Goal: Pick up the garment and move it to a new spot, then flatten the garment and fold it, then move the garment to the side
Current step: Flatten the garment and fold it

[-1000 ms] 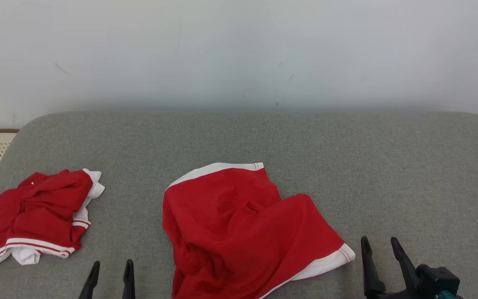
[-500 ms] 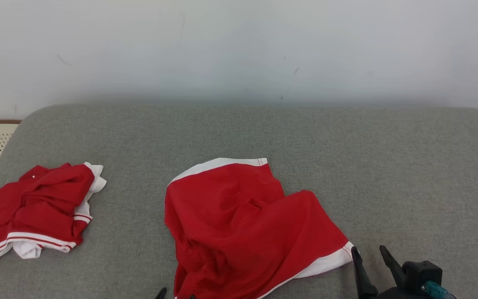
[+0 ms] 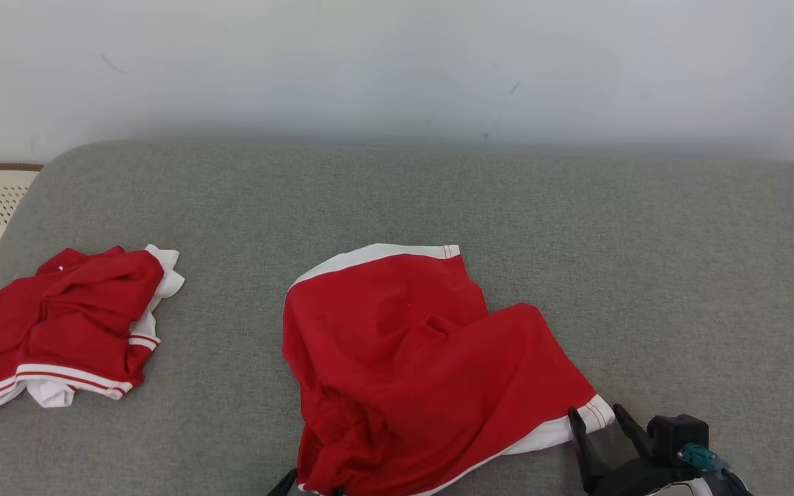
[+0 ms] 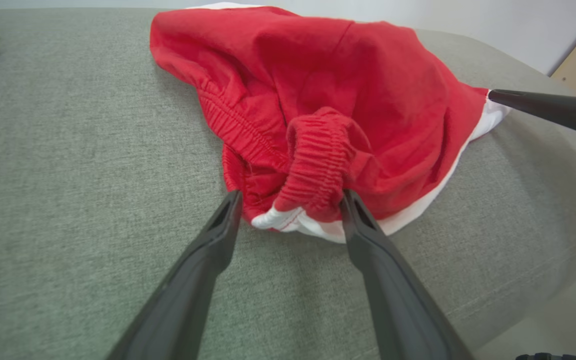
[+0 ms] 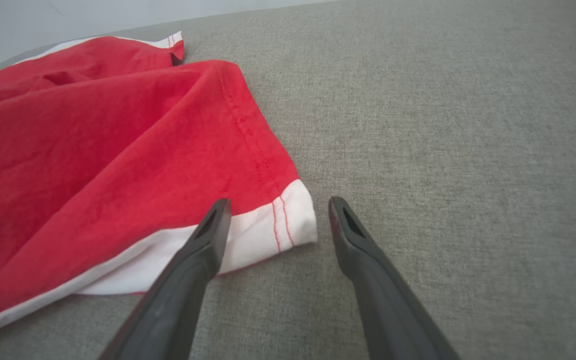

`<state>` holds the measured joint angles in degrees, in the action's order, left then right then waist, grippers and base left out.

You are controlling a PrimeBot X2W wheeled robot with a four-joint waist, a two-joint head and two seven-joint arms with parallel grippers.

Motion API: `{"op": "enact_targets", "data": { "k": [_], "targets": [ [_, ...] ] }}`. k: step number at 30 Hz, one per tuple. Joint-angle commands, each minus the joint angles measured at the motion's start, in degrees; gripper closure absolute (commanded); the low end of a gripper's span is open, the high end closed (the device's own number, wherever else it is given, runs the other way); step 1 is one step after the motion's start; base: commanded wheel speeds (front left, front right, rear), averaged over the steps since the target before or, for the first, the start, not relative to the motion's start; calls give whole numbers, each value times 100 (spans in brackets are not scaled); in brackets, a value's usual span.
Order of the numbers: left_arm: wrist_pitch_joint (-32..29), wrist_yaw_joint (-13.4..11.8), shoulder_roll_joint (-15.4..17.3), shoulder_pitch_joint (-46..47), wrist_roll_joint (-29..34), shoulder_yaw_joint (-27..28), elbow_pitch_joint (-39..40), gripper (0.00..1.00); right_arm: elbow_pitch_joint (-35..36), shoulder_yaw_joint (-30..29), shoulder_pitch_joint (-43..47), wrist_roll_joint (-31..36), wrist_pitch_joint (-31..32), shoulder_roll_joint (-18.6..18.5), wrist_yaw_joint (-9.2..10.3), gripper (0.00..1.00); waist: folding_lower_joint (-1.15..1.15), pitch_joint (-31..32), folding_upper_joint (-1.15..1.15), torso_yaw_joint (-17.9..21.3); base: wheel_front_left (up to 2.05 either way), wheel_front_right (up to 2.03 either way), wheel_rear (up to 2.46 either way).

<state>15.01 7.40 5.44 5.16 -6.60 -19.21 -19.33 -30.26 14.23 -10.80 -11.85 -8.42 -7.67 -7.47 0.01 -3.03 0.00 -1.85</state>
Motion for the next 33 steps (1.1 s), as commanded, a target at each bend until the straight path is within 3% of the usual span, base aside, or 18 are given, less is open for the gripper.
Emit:
{"op": "enact_targets", "data": {
  "k": [1, 4, 5, 6, 7, 8, 9, 16, 26, 33],
  "targets": [
    [17, -4, 61, 78, 6, -45, -95, 0, -94, 55, -83, -40, -26, -37, -5, 0, -1, -24, 0, -18, 0, 0, 0],
    [17, 0, 54, 179, -65, -204, -256, 0, -318, 175, -196, -119, 10, -41, -5, 0, -1, -24, 0, -24, 0, 0, 0],
    [17, 0, 55, 198, -117, -278, -321, 6, -387, 197, -238, -146, -3, -47, -4, 40, -1, -19, 0, -26, 0, 0, 0],
    [17, 0, 58, 232, -162, -327, -368, 56, -447, 224, -271, -169, -22, -48, -5, 90, -1, -11, 0, -31, 0, 0, 0],
    [17, 0, 73, 260, -206, -381, -420, 71, -507, 256, -300, -191, -42, -52, -5, 100, -1, -1, 0, -33, 0, 0, 0],
    [17, 1, 84, 289, -253, -426, -443, 98, -546, 288, -332, -183, -105, -55, -5, 100, -1, 12, 0, -35, 0, 0, 0],
    [17, 1, 75, 313, -322, -431, -416, 100, -576, 300, -357, -202, -170, -52, -5, 100, -1, 30, 0, -38, 0, 0, 0],
    [17, -3, 47, -4, -486, -109, -156, 100, -594, 360, -151, -284, -410, -43, -5, 100, -1, 204, 0, -57, 0, 0, 0],
    [17, -3, 65, -341, -480, 125, 292, 100, 381, 411, 467, -613, -204, -81, -5, 100, -1, 231, 0, 1, 0, 0, 0],
    [17, -2, 333, 229, -345, 72, 449, 100, 1070, 544, 131, -864, 98, -136, -5, 100, -1, 114, 0, 142, 0, 0, 0]
  ]
}}
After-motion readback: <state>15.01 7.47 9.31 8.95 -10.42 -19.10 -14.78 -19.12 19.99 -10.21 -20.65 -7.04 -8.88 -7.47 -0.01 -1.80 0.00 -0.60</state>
